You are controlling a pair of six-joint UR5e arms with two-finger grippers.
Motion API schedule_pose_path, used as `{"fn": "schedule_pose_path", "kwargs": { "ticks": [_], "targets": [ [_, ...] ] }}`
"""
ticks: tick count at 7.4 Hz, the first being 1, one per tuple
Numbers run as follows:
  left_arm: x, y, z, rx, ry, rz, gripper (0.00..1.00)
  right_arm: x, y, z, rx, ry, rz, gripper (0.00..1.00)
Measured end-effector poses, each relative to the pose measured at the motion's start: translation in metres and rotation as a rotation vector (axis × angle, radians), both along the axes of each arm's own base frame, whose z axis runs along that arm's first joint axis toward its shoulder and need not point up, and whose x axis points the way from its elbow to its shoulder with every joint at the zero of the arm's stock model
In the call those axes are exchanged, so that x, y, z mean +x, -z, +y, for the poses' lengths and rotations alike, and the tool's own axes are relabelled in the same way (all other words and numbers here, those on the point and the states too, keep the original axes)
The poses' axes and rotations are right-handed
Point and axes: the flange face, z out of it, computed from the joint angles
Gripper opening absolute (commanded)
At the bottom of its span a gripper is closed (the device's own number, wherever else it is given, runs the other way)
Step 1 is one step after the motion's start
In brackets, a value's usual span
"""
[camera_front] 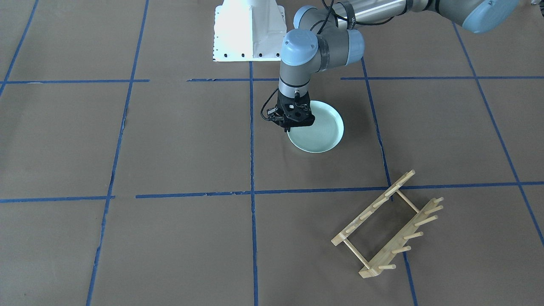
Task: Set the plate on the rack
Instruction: 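Lift the plate with the left gripper and tilt it upright toward the rack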
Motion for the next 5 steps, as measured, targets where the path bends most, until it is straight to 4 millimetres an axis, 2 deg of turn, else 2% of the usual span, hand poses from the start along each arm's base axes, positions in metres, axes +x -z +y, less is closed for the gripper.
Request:
{"fn": "schedule_pose_path", "kwargs": {
  "ticks": [2, 4, 5],
  "targets": [
    [-0.017, 0.016, 0.003, 0.003, 0.006, 0.002, 0.0, 0.0, 0.0, 0.0, 0.0, 0.0, 0.0, 1.0],
    [-0.06, 0.048, 0.0, 0.004, 0.038, -0.001, 0.0, 0.0, 0.0, 0.0, 0.0, 0.0, 0.0, 1.0],
    [-0.089, 0.062, -0.009, 0.01, 0.072, 0.005, 0.0, 0.0, 0.0, 0.0, 0.0, 0.0, 0.0, 1.0]
  ]
}}
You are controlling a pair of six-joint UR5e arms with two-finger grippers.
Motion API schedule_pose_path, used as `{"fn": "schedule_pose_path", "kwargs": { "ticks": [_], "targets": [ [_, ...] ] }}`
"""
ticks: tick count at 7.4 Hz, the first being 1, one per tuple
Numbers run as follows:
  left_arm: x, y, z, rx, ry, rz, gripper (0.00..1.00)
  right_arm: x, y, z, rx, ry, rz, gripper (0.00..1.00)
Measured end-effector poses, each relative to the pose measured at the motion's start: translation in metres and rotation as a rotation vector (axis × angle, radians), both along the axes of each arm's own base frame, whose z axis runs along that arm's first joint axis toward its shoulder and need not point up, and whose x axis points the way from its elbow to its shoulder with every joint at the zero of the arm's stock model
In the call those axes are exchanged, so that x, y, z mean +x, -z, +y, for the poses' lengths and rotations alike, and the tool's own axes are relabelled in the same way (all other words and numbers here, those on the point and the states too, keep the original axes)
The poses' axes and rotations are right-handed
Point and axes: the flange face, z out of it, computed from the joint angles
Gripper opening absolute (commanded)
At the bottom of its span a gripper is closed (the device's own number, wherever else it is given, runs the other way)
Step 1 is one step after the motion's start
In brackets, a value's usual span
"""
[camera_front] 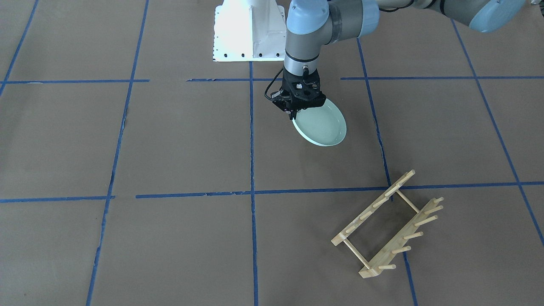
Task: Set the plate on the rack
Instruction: 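Lift the plate with the left gripper and tilt it upright toward the rack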
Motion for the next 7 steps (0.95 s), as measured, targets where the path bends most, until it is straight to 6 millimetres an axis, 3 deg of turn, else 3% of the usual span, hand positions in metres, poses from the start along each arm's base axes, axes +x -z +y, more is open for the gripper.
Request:
{"fn": "schedule_pose_path", "kwargs": {
  "ticks": [3, 7],
  "targets": [
    [-0.125, 0.041, -0.056, 0.088, 0.147, 0.051, 0.0, 0.0, 0.0, 0.0, 0.0, 0.0, 0.0, 1.0],
    [-0.245, 0.074, -0.09, 0.162, 0.232, 0.249, 0.0, 0.0, 0.0, 0.0, 0.0, -0.001, 0.0, 1.0]
  ]
}}
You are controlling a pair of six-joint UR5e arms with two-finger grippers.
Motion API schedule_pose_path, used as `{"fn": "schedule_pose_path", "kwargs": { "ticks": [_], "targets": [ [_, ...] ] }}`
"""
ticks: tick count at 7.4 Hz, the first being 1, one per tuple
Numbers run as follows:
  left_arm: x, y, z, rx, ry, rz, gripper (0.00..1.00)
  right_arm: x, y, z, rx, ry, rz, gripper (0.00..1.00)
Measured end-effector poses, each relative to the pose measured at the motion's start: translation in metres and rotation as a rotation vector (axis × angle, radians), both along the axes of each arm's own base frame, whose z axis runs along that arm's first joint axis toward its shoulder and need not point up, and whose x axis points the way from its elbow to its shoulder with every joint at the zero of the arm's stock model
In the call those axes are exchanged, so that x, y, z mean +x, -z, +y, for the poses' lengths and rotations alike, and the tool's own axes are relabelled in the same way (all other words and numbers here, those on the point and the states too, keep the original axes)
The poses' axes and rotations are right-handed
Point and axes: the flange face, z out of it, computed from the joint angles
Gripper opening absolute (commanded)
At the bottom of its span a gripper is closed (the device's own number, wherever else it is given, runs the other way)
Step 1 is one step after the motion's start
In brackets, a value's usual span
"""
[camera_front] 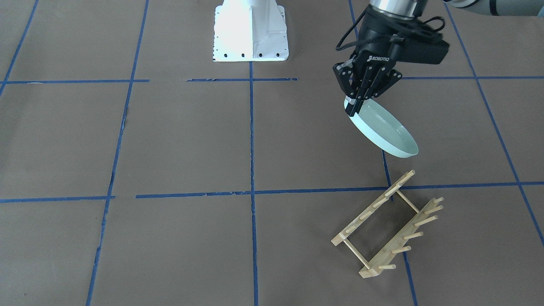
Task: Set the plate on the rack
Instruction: 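Lift the plate with the left gripper and tilt it upright toward the rack, then lower the upright plate with the left gripper into the rack pegs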
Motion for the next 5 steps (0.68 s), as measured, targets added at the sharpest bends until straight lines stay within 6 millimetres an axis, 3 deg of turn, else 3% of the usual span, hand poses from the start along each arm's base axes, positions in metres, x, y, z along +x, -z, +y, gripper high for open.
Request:
{"fn": "schedule_pose_path", "kwargs": {
  "ticks": [2, 3, 5],
  "targets": [
    [-0.051, -0.004, -0.014, 0.048, 0.006, 0.14, 0.0, 0.0, 0.0, 0.0, 0.0, 0.0, 0.0, 1.0],
    [-0.064, -0.01, -0.023, 0.056, 0.022, 0.222, 0.0, 0.0, 0.0, 0.0, 0.0, 0.0, 0.0, 1.0],
    [-0.068, -0.035, -0.044, 0.045, 0.058, 0.406, 0.0, 0.0, 0.0, 0.0, 0.0, 0.0, 0.0, 1.0]
  ]
}}
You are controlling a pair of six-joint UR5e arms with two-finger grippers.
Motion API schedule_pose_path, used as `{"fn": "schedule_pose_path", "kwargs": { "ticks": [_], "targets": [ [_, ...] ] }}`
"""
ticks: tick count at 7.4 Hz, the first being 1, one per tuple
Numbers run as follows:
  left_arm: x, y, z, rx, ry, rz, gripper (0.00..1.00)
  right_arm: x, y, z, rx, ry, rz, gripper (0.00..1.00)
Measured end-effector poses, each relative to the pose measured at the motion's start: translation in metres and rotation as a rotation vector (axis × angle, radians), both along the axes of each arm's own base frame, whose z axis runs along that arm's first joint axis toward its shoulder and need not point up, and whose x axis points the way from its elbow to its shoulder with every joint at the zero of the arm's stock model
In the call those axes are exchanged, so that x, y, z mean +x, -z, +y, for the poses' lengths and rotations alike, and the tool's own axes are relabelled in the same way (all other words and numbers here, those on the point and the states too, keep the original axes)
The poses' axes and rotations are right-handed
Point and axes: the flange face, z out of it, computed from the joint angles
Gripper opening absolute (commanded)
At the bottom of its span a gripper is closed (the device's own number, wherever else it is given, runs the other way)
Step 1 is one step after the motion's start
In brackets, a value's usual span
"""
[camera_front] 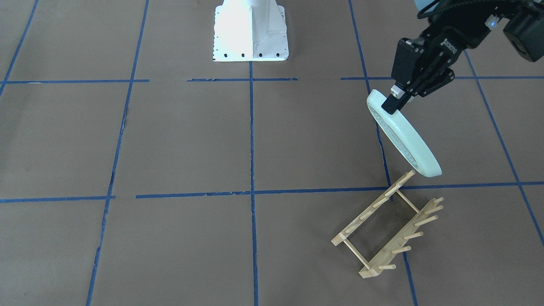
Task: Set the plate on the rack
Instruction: 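Lower the upright plate with the left gripper into the rack pegs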
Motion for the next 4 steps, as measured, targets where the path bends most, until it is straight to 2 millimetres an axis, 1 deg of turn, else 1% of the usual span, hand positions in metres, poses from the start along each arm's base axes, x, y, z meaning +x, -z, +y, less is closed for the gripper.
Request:
{"fn": "schedule_pose_path", "kwargs": {
  "ticks": [2, 4],
  "targets": [
    [0.001, -0.04, -0.018, -0.001, 0.012, 0.162, 0.0, 0.0, 0.0, 0.0, 0.0, 0.0, 0.0, 1.0],
    [0.0, -0.077, -0.036, -0.003, 0.031, 0.278, 0.0, 0.0, 0.0, 0.0, 0.001, 0.001, 0.0, 1.0]
  ]
}}
